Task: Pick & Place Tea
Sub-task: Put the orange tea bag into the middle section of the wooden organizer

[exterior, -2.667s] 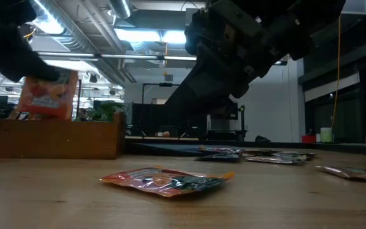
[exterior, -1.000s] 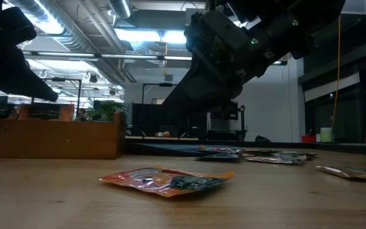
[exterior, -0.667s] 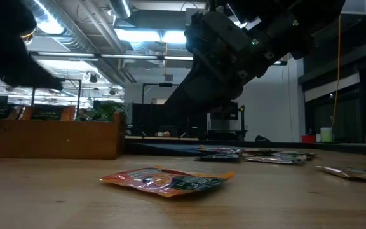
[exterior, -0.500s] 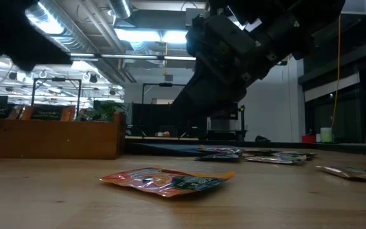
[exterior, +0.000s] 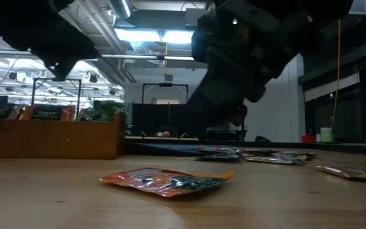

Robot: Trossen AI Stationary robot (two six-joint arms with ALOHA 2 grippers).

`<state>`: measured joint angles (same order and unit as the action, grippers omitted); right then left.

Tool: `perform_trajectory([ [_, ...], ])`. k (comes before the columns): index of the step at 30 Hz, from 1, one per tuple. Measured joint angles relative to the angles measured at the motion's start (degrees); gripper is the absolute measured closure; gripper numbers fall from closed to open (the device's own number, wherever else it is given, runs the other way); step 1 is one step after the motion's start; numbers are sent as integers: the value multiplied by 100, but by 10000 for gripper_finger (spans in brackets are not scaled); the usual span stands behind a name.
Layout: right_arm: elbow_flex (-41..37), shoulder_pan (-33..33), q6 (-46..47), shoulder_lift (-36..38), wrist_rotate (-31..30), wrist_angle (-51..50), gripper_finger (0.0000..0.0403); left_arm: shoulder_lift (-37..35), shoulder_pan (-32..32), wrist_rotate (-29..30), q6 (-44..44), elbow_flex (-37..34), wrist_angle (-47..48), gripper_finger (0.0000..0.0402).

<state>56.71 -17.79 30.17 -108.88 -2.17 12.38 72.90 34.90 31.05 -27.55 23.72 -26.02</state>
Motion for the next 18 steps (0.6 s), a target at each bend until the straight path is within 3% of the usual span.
perform_trajectory([
  [8,-2,-289,266,0,43,-206,263,1301,-177,-909,567,1039,366,364],
  [18,-2,-767,593,0,34,-229,263,2433,-180,-1408,585,2126,1134,398],
])
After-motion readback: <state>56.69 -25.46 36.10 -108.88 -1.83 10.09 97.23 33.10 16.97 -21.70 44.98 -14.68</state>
